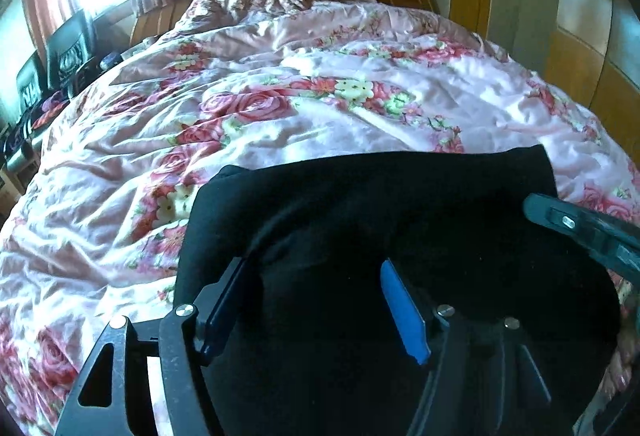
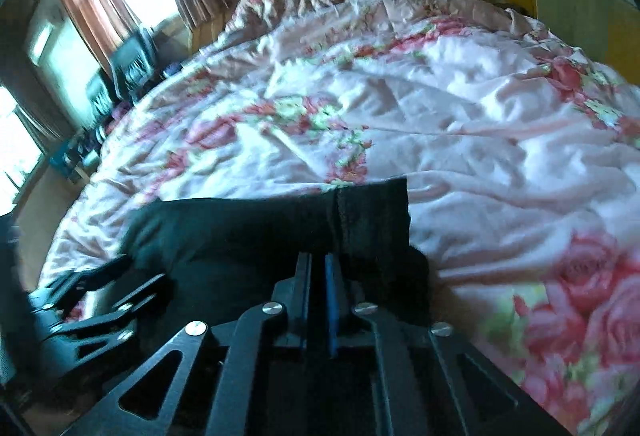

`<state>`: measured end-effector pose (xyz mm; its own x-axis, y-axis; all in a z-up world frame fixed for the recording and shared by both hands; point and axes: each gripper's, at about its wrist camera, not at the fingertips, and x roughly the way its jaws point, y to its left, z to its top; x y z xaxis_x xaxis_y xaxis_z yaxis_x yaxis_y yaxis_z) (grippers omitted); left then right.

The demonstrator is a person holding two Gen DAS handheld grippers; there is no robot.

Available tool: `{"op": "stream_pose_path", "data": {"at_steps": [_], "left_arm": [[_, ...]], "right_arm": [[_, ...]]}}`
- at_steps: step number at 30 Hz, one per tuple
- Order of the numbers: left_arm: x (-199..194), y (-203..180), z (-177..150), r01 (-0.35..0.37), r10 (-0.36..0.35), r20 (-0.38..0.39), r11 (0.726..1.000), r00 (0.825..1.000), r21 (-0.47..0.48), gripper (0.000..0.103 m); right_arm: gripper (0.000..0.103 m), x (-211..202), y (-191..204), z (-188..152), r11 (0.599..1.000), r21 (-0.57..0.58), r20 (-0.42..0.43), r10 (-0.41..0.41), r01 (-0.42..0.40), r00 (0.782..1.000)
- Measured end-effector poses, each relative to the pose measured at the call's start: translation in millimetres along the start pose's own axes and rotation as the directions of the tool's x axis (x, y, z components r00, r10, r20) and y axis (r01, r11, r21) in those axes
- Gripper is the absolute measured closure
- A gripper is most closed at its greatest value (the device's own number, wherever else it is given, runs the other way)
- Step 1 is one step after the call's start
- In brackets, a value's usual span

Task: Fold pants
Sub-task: 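Press the folded black bundle flat with the left tool while the right tool holds its side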

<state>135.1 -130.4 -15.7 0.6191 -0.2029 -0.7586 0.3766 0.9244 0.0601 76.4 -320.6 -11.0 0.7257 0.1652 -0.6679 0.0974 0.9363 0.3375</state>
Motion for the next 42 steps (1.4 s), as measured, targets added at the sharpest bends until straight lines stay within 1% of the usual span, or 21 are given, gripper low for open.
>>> {"op": "stream_pose_path", "data": {"at_steps": [1, 3, 5, 10, 12, 16, 19, 21, 25, 33, 35, 37, 41, 42], "left_arm": [[-2, 1, -2, -0.002, 0.002, 0.005, 1.0, 1.0, -0.006, 0.033], [-10, 2, -9, -0.01, 0.01, 0.019, 1.0, 1.0, -0.028, 0.033], [-16, 3, -15, -0.01, 0.011, 0.028, 0.999, 1.0, -0.044, 0.033], [-33, 5, -31, 0.0, 0.003, 0.04, 0.997, 0.999, -0.072, 0.033], [-39, 6, -38, 0.006, -0.002, 0.048, 0.997, 0.999, -0.078, 0.033], [-49, 8, -51, 0.012, -0.008, 0.055, 0.998, 0.998, -0.068, 0.033], [-55, 11, -60, 0.015, -0.011, 0.053, 0.997, 0.999, -0.07, 0.033], [-59, 13, -65, 0.015, -0.01, 0.054, 0.997, 0.998, -0.076, 0.033], [-65, 18, -72, 0.024, -0.019, 0.058, 0.996, 0.998, -0.09, 0.033], [-70, 23, -81, 0.039, -0.034, 0.047, 0.994, 0.998, -0.105, 0.033], [-72, 23, -85, 0.043, -0.039, 0.043, 0.994, 0.998, -0.104, 0.033], [-77, 25, -90, 0.052, -0.048, 0.044, 0.993, 0.998, -0.105, 0.033], [-85, 34, -96, 0.086, -0.079, 0.062, 0.989, 0.995, -0.118, 0.033], [-85, 39, -97, 0.095, -0.088, 0.06, 0.987, 0.994, -0.129, 0.033]], "right_arm": [[0.073, -7, 2, -5, 1.0, -0.005, 0.015, 0.006, -0.006, 1.0], [0.062, -25, 11, -21, 0.999, -0.039, 0.055, -0.012, 0.014, 0.998], [0.062, -34, 16, -34, 0.996, -0.075, 0.063, -0.035, 0.04, 0.997], [0.062, -42, 16, -63, 0.992, -0.101, 0.062, -0.065, 0.072, 0.996], [0.061, -42, 19, -65, 0.988, -0.133, 0.063, -0.074, 0.082, 0.995], [0.05, -42, 23, -69, 0.984, -0.154, 0.066, -0.075, 0.084, 0.995], [0.05, -43, 27, -72, 0.979, -0.176, 0.062, -0.095, 0.105, 0.994], [0.049, -47, 27, -76, 0.98, -0.171, 0.06, -0.096, 0.105, 0.994], [0.04, -52, 23, -78, 0.986, -0.142, 0.062, -0.076, 0.084, 0.995], [0.038, -50, 29, -83, 0.981, -0.158, 0.053, -0.101, 0.108, 0.993], [0.034, -52, 28, -84, 0.984, -0.143, 0.047, -0.1, 0.105, 0.994], [0.025, -55, 25, -84, 0.988, -0.115, 0.043, -0.098, 0.102, 0.994], [0.024, -55, 9, -81, 0.997, -0.027, 0.033, -0.074, 0.075, 0.997], [0.02, -54, 5, -81, 0.997, -0.005, 0.025, -0.073, 0.073, 0.997]]}}
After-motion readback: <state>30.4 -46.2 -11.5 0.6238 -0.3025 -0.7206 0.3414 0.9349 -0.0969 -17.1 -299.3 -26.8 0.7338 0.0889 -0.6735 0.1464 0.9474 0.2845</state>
